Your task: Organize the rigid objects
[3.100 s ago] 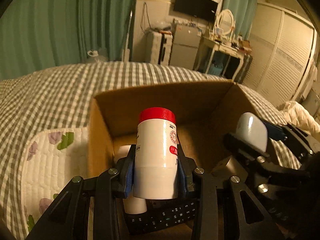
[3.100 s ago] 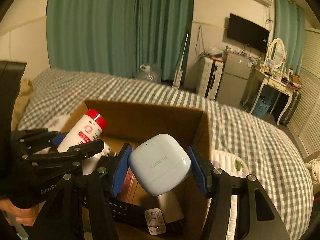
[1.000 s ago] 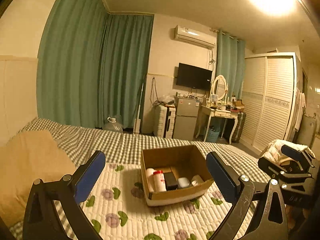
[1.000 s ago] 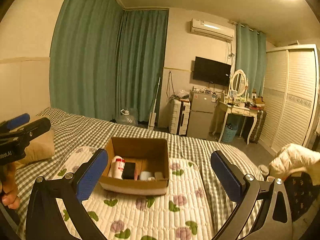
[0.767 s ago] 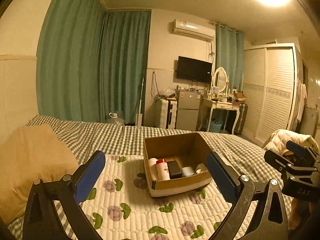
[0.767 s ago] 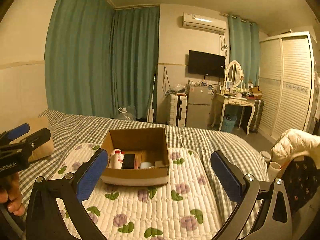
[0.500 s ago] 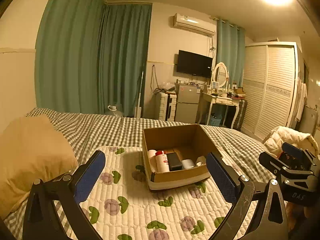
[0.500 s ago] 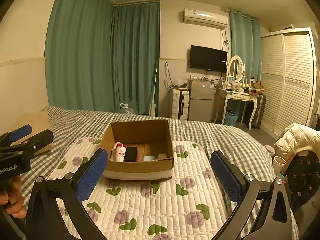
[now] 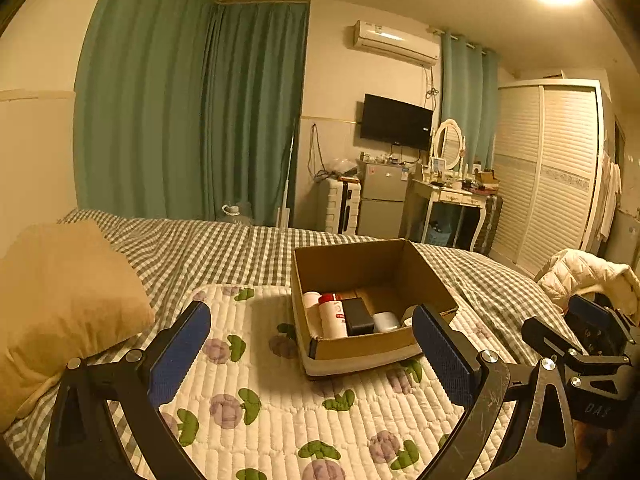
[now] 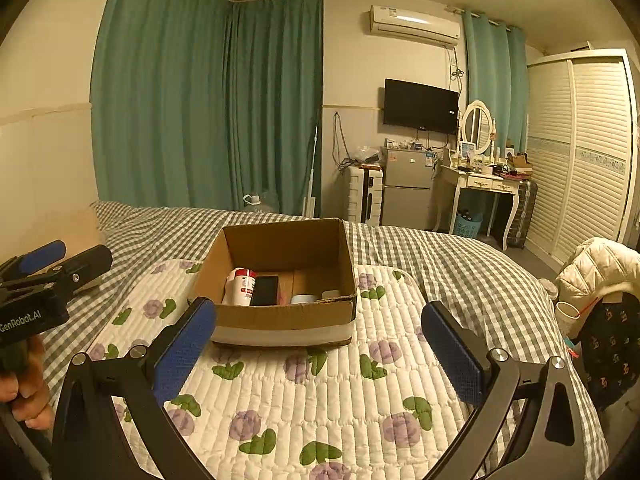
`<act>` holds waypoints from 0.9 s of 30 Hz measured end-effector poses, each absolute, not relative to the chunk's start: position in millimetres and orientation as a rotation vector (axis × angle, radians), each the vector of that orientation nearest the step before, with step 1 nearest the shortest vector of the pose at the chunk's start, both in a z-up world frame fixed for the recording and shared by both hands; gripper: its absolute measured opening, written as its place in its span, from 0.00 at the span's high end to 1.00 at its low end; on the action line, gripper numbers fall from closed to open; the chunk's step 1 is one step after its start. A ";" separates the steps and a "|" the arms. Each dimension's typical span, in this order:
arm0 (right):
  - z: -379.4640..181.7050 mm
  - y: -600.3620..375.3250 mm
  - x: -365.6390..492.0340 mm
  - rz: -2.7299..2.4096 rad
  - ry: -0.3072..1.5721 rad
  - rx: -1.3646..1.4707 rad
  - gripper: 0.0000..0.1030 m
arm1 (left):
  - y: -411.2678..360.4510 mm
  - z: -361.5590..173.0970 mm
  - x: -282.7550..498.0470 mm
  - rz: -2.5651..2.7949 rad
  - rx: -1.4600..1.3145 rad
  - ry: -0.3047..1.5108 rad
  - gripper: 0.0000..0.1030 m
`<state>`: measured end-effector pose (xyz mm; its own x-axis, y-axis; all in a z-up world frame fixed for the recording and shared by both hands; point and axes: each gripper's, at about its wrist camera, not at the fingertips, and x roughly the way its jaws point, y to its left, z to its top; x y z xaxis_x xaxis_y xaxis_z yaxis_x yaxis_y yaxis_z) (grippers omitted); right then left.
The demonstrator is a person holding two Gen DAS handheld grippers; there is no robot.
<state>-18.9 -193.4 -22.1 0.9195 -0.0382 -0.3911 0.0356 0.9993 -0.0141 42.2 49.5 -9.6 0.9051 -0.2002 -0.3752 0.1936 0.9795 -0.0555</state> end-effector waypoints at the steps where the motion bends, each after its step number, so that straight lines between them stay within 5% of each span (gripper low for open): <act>1: -22.4 -193.7 -18.5 -0.039 0.402 -0.005 0.00 | 47.9 -10.4 42.7 -0.204 -0.011 0.391 0.00; 27: -19.5 -203.6 -17.9 -0.051 0.381 -0.005 0.00 | 32.2 -11.6 36.9 -0.186 0.063 0.381 0.00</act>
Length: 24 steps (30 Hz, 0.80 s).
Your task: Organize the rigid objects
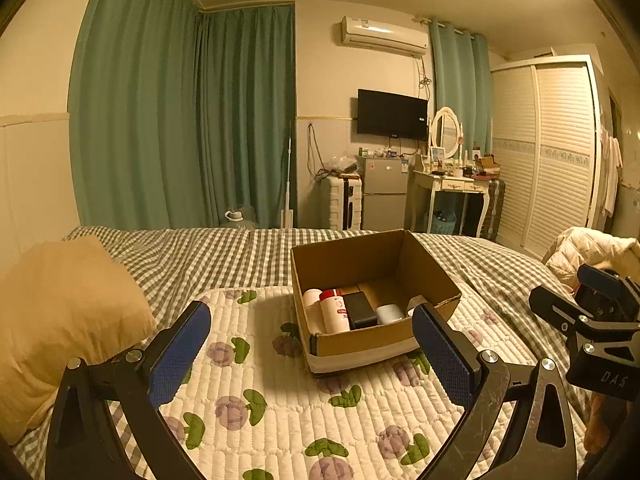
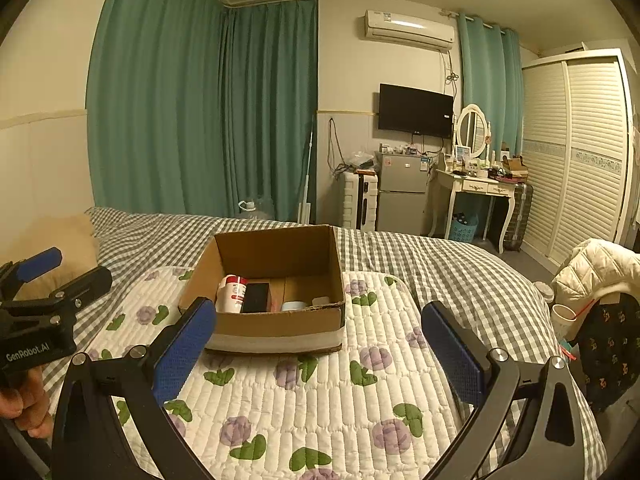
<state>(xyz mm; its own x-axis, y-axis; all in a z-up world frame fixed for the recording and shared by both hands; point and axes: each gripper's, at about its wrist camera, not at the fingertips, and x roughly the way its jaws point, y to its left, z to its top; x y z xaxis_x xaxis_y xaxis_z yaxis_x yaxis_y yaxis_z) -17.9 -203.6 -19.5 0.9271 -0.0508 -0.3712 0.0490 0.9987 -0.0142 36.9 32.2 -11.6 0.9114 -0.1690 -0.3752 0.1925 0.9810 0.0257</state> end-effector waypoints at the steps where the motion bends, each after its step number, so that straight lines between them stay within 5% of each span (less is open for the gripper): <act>1: -19.5 -203.6 -17.9 -0.051 0.380 -0.007 0.00 | 32.3 -11.7 36.5 -0.185 0.062 0.381 0.00; 24: -22.9 -190.7 -16.1 -0.052 0.391 -0.050 0.00 | 40.2 -22.9 39.9 -0.169 0.086 0.424 0.00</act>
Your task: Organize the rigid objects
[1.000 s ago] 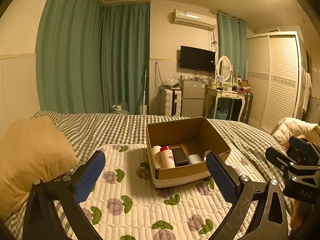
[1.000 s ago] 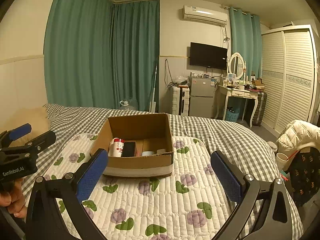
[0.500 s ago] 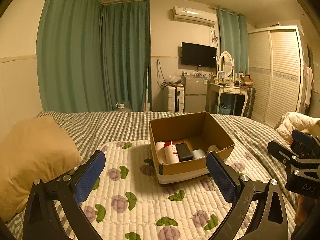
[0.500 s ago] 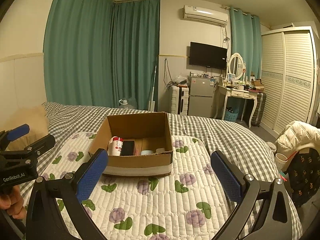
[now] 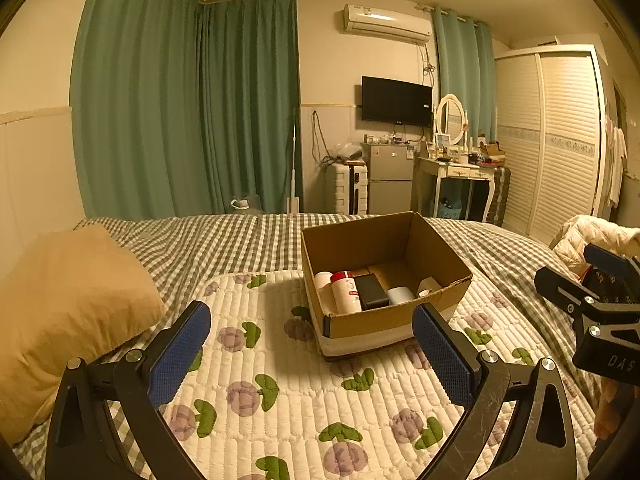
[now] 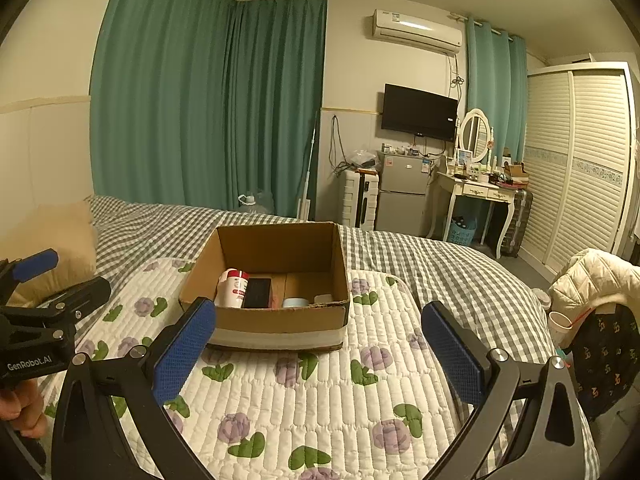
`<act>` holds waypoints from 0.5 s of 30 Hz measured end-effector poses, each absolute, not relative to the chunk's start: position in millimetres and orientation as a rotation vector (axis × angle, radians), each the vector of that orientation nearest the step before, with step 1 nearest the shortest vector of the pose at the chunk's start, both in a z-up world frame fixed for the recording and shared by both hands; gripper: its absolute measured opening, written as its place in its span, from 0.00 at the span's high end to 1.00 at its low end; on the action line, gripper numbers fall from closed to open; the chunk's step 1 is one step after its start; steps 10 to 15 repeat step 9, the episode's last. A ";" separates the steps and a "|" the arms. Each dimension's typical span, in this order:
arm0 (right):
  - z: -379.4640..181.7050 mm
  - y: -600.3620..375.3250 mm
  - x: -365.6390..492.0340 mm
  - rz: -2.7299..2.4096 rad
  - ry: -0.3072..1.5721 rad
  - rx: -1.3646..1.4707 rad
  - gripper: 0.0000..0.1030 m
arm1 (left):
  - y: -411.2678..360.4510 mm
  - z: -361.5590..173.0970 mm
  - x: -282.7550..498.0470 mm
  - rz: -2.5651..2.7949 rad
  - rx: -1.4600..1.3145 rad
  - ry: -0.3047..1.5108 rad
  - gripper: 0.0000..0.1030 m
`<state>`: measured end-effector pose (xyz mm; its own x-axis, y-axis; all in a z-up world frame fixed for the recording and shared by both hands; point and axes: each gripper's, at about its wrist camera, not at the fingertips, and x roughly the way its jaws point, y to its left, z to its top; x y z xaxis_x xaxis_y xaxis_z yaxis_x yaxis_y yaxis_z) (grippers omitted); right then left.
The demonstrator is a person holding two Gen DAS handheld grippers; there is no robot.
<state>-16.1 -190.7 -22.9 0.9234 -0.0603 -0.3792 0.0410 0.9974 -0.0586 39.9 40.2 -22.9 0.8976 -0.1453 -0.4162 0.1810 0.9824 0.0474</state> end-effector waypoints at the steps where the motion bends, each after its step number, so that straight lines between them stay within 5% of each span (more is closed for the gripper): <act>1: -23.1 -190.7 -16.1 -0.053 0.390 -0.052 0.00 | 40.3 -23.5 38.9 -0.170 0.087 0.423 0.00; 15: -23.5 -188.1 -16.5 -0.047 0.397 -0.052 0.00 | 37.0 -25.3 35.7 -0.189 0.099 0.413 0.00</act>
